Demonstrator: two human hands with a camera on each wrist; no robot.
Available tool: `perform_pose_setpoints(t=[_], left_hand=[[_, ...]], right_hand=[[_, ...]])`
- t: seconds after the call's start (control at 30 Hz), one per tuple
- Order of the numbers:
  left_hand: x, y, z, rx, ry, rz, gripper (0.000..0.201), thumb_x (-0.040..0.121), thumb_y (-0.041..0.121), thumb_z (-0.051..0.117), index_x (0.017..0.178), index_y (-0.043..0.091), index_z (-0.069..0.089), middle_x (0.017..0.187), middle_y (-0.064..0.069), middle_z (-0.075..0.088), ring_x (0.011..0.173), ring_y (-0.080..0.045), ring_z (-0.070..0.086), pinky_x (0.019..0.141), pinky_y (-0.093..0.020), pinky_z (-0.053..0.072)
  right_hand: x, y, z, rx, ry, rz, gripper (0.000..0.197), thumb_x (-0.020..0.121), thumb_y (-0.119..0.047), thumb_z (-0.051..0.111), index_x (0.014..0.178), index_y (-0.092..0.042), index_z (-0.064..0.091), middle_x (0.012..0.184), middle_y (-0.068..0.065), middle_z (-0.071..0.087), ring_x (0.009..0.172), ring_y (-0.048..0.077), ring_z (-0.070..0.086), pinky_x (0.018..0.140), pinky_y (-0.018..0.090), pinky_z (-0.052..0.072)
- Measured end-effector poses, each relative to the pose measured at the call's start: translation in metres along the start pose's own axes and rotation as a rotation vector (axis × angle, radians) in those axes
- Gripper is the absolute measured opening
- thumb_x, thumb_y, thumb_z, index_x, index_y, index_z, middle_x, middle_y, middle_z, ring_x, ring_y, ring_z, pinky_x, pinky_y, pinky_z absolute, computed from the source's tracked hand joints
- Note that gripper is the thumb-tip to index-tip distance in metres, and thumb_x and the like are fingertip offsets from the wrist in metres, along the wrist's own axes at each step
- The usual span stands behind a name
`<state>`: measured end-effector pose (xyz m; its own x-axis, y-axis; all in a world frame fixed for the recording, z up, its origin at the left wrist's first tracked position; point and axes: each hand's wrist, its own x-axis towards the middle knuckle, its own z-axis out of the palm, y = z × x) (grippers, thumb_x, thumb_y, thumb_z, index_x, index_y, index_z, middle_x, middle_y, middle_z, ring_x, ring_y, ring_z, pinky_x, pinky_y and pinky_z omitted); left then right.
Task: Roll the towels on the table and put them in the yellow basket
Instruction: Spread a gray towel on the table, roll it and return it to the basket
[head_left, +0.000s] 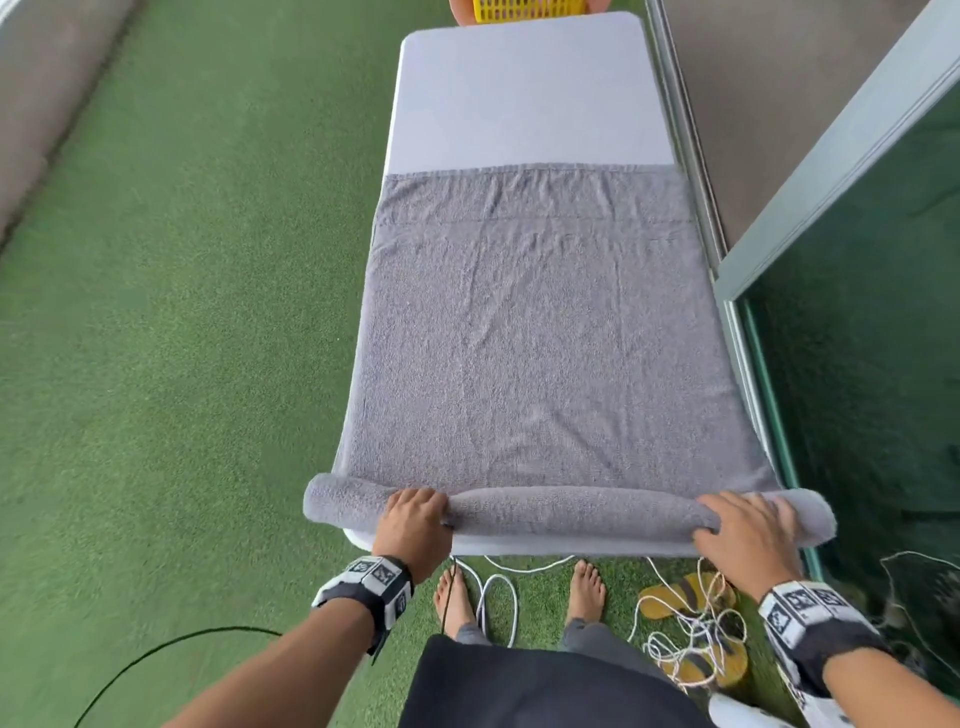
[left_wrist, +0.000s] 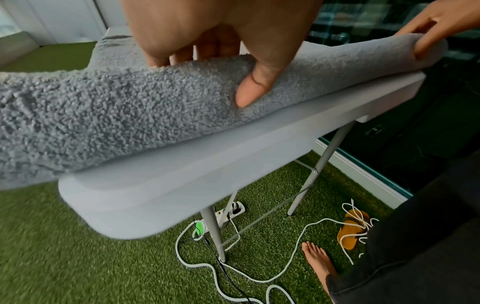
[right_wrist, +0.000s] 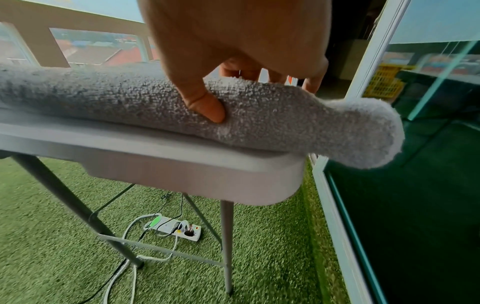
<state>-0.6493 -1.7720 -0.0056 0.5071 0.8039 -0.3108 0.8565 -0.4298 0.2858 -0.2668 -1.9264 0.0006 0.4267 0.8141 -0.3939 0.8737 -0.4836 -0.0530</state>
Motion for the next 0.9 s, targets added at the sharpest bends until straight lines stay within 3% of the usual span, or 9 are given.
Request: perform_pose_setpoints(t=[0.1,0.17,0.23,0.3,0.4,0.5,0.63,0.7,0.9], left_hand=[[0.011,-0.006,-0.004,0.095,0.043,0.034,0.048,0.087,0.03,0.025,0.119,0.015,0.056,0.118,-0.003,0.062,0.11,-0.024,0.057,0.11,-0.05,0.035],[0.016,-0.008,-0.009,0.047,0.111,-0.034,0.062,0.092,0.034,0.012,0.146,0.012,0.034,0.15,-0.005,0.037,0.14,-0.027,0.032,0.119,-0.048,0.006],[0.015,-0.007,-0.006,-0.008,0.041,-0.084,0.067,0.095,0.05,0.0,0.152,0.016,0.01,0.155,0.003,0.006,0.147,-0.02,0.003,0.118,-0.041,-0.007],[0.01,-0.012,0.002,0.074,-0.037,-0.034,0.069,0.096,0.057,0.02,0.151,0.017,0.005,0.155,0.003,0.0,0.147,-0.02,-0.001,0.119,-0.043,-0.004],[0.01,-0.02,0.001,0.117,-0.036,0.012,0.062,0.083,0.026,0.065,0.141,0.016,0.045,0.144,-0.005,0.048,0.134,-0.024,0.042,0.115,-0.049,0.023],[0.028,-0.018,-0.019,0.185,0.059,0.052,0.025,0.083,0.026,0.063,0.107,0.021,0.066,0.111,0.002,0.068,0.104,-0.018,0.058,0.105,-0.045,0.032],[0.052,-0.017,-0.032,0.087,0.099,-0.035,0.053,0.1,0.041,0.029,0.146,0.014,0.033,0.154,0.0,0.029,0.143,-0.021,0.026,0.119,-0.047,0.006],[0.049,-0.017,-0.026,0.124,0.035,-0.005,0.069,0.096,0.056,0.029,0.151,0.015,0.02,0.155,0.004,0.017,0.146,-0.02,0.014,0.12,-0.046,0.004],[0.029,-0.031,-0.021,0.162,0.048,-0.098,0.043,0.078,0.014,0.065,0.121,0.018,0.06,0.123,-0.001,0.064,0.119,-0.02,0.055,0.11,-0.048,0.034]], right_hand=[[0.006,0.003,-0.007,0.033,0.051,-0.001,0.033,0.093,-0.032,0.051,0.125,-0.032,0.057,0.131,-0.012,0.059,0.122,0.011,0.05,0.118,0.048,0.013],[0.009,0.003,-0.01,0.079,0.135,-0.001,0.041,0.101,-0.035,0.04,0.142,-0.034,0.042,0.149,-0.013,0.041,0.136,0.011,0.039,0.12,0.05,-0.002],[0.006,0.004,-0.008,0.056,0.075,-0.032,0.057,0.099,-0.058,0.032,0.15,-0.039,0.015,0.153,-0.023,0.014,0.147,0.006,0.018,0.112,0.045,-0.024],[0.0,0.007,0.002,-0.036,-0.038,-0.049,0.075,0.091,-0.067,0.043,0.151,-0.038,0.009,0.156,-0.02,0.009,0.148,0.007,0.014,0.111,0.047,-0.026],[-0.001,0.007,-0.002,-0.062,-0.069,-0.017,0.062,0.079,-0.046,0.071,0.135,-0.04,0.045,0.141,-0.017,0.049,0.13,0.009,0.044,0.119,0.053,0.008],[0.018,0.004,-0.019,-0.033,-0.055,-0.006,0.048,0.084,-0.04,0.067,0.13,-0.041,0.051,0.138,-0.016,0.049,0.127,0.01,0.045,0.119,0.052,0.009],[0.037,0.004,-0.034,0.063,0.043,0.01,0.062,0.093,-0.034,0.051,0.149,-0.039,0.026,0.158,-0.006,0.024,0.144,0.019,0.027,0.118,0.054,0.0],[0.035,0.004,-0.026,0.084,-0.06,-0.022,0.066,0.094,-0.048,0.048,0.152,-0.038,0.018,0.159,-0.009,0.021,0.148,0.016,0.018,0.118,0.053,-0.004],[0.018,-0.025,-0.005,-0.007,-0.041,-0.043,0.064,0.084,-0.039,0.067,0.142,-0.034,0.042,0.142,-0.013,0.048,0.133,0.011,0.041,0.117,0.046,0.014]])
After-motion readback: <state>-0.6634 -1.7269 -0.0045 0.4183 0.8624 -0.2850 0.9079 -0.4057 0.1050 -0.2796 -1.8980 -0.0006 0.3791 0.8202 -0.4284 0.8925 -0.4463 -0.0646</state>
